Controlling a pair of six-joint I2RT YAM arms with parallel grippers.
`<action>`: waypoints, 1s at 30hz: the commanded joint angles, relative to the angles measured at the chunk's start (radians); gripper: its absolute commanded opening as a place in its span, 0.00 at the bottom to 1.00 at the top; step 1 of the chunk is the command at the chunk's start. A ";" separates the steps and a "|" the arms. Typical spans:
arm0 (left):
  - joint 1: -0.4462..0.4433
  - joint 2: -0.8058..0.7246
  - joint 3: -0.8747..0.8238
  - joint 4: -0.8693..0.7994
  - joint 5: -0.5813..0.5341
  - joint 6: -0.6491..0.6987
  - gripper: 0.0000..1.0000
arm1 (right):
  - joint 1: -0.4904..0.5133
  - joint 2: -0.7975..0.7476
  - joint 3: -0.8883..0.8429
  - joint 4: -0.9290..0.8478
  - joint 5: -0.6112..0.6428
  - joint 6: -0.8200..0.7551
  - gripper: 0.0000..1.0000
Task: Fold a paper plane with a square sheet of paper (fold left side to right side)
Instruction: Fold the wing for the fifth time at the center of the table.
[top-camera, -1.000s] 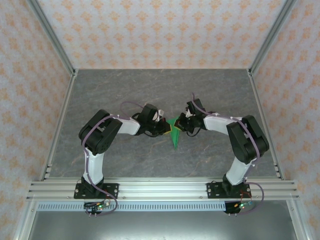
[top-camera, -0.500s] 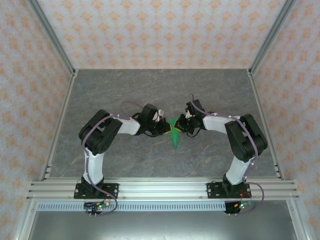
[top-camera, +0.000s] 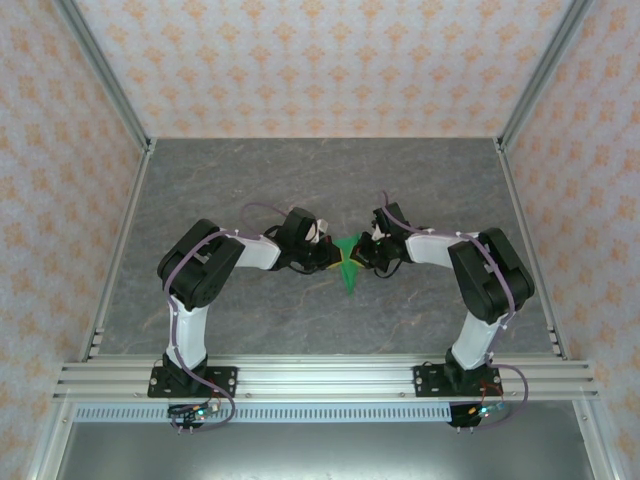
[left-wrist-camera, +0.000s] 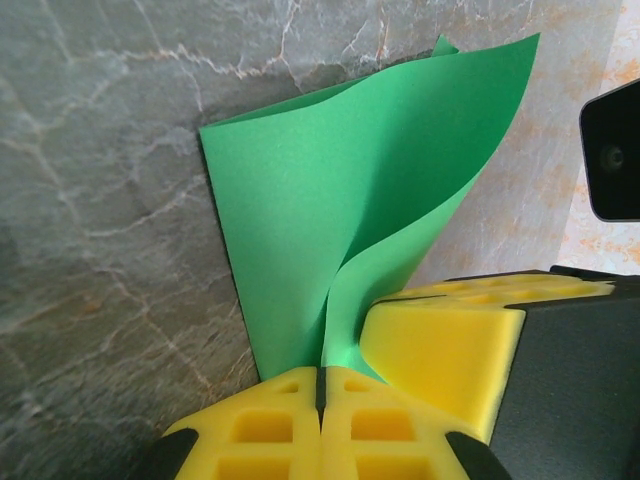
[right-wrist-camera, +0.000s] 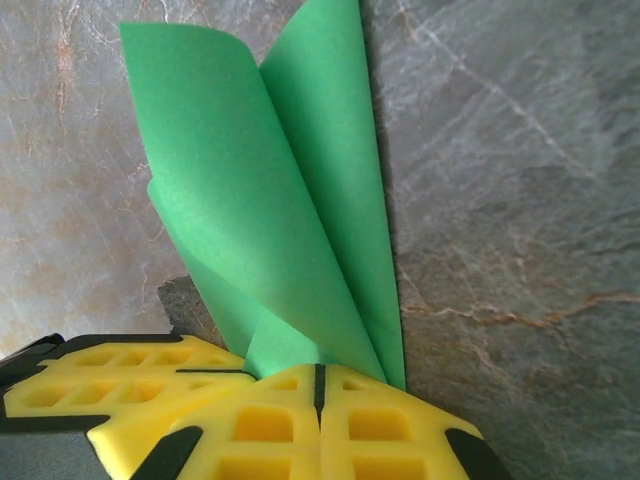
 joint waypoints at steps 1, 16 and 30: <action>-0.006 0.035 0.010 -0.032 -0.062 0.018 0.00 | 0.001 0.035 -0.025 -0.043 0.049 0.005 0.04; -0.028 -0.250 -0.076 -0.129 -0.051 0.053 0.24 | 0.001 0.036 -0.033 -0.069 0.076 -0.007 0.04; -0.157 -0.195 -0.103 0.089 0.016 -0.162 0.05 | 0.002 0.041 -0.026 -0.065 0.060 -0.011 0.04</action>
